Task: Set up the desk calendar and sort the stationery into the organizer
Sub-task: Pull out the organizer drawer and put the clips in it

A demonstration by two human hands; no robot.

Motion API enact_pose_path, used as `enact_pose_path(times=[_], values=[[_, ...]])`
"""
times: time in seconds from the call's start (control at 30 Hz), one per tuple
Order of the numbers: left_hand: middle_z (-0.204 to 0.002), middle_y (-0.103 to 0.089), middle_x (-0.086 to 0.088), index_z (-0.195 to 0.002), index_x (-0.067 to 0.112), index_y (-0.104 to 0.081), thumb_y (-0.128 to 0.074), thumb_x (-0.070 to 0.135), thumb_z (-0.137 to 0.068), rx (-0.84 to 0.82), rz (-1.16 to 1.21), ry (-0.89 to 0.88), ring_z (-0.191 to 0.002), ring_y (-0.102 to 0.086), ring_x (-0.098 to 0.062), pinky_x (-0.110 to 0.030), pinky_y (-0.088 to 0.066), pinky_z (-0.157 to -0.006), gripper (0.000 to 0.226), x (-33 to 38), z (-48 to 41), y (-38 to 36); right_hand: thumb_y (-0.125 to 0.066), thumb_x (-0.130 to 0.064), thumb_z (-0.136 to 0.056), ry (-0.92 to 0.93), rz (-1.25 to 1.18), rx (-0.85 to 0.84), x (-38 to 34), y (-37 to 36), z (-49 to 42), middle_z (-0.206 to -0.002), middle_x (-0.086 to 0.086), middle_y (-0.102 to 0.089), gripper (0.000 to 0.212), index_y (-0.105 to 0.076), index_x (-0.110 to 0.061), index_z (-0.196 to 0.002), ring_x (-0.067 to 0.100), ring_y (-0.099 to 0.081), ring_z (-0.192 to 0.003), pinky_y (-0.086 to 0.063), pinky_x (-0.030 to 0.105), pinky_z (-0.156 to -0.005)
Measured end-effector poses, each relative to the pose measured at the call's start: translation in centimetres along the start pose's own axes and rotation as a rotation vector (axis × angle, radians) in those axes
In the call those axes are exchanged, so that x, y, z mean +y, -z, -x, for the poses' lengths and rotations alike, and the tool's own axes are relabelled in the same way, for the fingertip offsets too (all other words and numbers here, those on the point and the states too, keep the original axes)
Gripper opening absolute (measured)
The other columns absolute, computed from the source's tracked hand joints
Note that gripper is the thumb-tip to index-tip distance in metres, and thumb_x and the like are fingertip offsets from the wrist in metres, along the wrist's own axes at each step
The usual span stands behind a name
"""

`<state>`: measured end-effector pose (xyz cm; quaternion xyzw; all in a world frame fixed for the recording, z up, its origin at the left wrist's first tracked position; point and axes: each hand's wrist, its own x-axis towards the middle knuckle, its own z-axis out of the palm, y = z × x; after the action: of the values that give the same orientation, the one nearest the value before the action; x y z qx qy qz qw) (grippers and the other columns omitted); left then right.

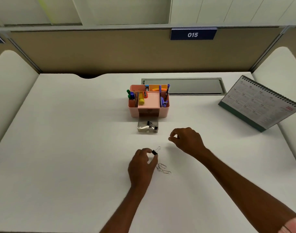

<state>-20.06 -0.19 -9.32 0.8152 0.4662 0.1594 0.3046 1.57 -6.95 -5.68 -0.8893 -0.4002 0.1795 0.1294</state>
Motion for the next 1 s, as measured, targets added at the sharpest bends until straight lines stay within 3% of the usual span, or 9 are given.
enact_pose_path(times=[0.2, 0.33, 0.5, 0.67, 1.0], values=[[-0.094, -0.062, 0.004, -0.109, 0.028, -0.071, -0.073, 0.041, -0.089, 0.073, -0.106, -0.082, -0.08, -0.061, -0.014, -0.026, -0.04, -0.061, 0.024, 1.7, -9.2, 2.8, -0.065, -0.051, -0.092, 0.0, -0.027, 0.017, 1.4, 0.1, 1.1, -0.077, -0.015, -0.06, 0.019, -0.072, -0.034, -0.097, 0.015, -0.064, -0.083, -0.045, 0.03, -0.07], [-0.106, -0.072, 0.001, -0.111, 0.024, -0.074, -0.076, 0.042, -0.088, -0.018, -0.28, -0.19, -0.096, -0.064, -0.019, -0.028, -0.047, -0.07, 0.03, 2.8, -14.1, 3.0, -0.065, -0.052, -0.092, 0.012, -0.03, 0.036, 1.6, 0.0, 1.6, -0.076, -0.014, -0.06, 0.02, -0.072, -0.034, -0.098, 0.016, -0.064, -0.082, -0.048, 0.03, -0.07], [-0.114, -0.073, -0.002, -0.115, 0.022, -0.075, -0.078, 0.036, -0.089, -0.2, -0.392, -0.234, -0.103, -0.066, -0.021, -0.031, -0.049, -0.077, 0.03, 3.5, -17.4, 2.4, -0.064, -0.05, -0.092, 0.017, -0.048, 0.038, 1.6, 0.0, 1.6, -0.076, -0.014, -0.06, 0.019, -0.073, -0.034, -0.097, 0.016, -0.064, -0.082, -0.05, 0.032, -0.072], [-0.109, -0.074, -0.002, -0.111, 0.024, -0.075, -0.082, 0.033, -0.086, -0.335, -0.49, -0.193, -0.098, -0.066, -0.02, -0.029, -0.051, -0.076, 0.027, 3.5, -18.8, 1.4, -0.065, -0.05, -0.092, 0.021, -0.065, 0.045, 1.2, -0.4, 0.9, -0.078, -0.012, -0.064, 0.02, -0.072, -0.033, -0.097, 0.016, -0.064, -0.082, -0.049, 0.031, -0.07], [-0.112, -0.074, -0.003, -0.111, 0.024, -0.075, -0.083, 0.028, -0.085, -0.364, -0.486, -0.174, -0.098, -0.066, -0.022, -0.033, -0.058, -0.084, 0.028, 3.0, -19.4, 0.2, -0.066, -0.049, -0.091, 0.022, -0.118, 0.013, -1.2, -1.8, -0.3, -0.083, -0.007, -0.071, 0.02, -0.073, -0.031, -0.095, 0.017, -0.064, -0.078, -0.048, 0.03, -0.067]])
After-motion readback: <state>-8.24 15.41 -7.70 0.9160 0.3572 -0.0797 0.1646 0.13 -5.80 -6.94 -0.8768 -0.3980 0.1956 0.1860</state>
